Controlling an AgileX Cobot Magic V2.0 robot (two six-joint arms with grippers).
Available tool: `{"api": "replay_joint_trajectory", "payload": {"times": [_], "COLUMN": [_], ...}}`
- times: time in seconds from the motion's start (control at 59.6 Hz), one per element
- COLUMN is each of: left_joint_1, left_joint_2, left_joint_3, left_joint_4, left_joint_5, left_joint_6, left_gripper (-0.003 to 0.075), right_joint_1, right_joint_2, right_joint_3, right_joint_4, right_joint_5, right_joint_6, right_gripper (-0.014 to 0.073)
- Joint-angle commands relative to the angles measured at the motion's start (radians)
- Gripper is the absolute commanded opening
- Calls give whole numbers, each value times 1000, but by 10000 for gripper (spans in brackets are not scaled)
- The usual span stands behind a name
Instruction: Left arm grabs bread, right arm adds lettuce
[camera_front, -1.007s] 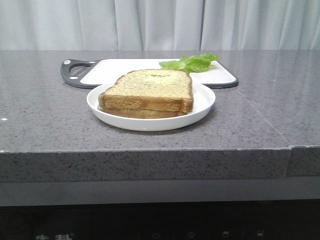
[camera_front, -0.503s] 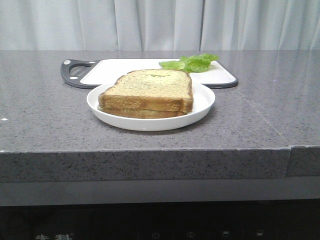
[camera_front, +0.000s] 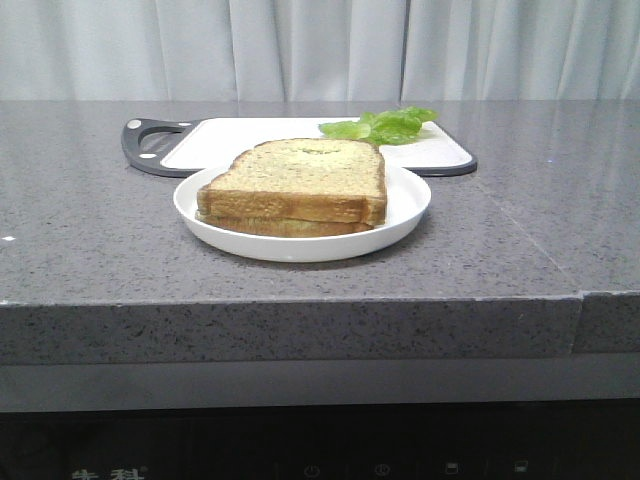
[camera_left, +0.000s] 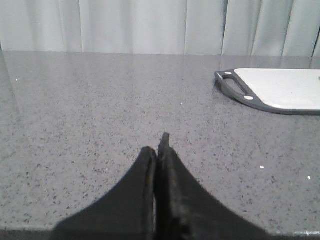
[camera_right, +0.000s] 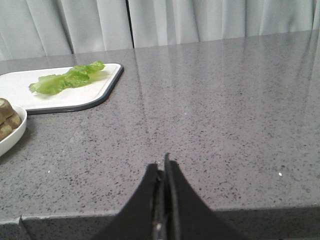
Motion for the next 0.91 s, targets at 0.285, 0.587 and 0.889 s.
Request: {"api": "replay_joint_trajectory", "payload": {"times": [0.285,0.587,0.889], "left_joint_1": [-2,-3,-3], "left_joint_2": [49,483,554], "left_joint_3": [-184,-499,-543], "left_joint_4": [-8,-8,-8], "left_joint_5": [-42,164,129], "left_joint_6": [-9,-9,-9], "left_gripper": [-21,-21,116], "right_joint_1": [-5,-5,-5], "right_joint_2": [18,315,364], "right_joint_3": [-221,-514,-536], "right_joint_4": [-15,-62,-62], "right_joint_5": [105,212,197], "right_joint_6": [-7,-7,-7], "right_gripper": [-61,-61,104]}}
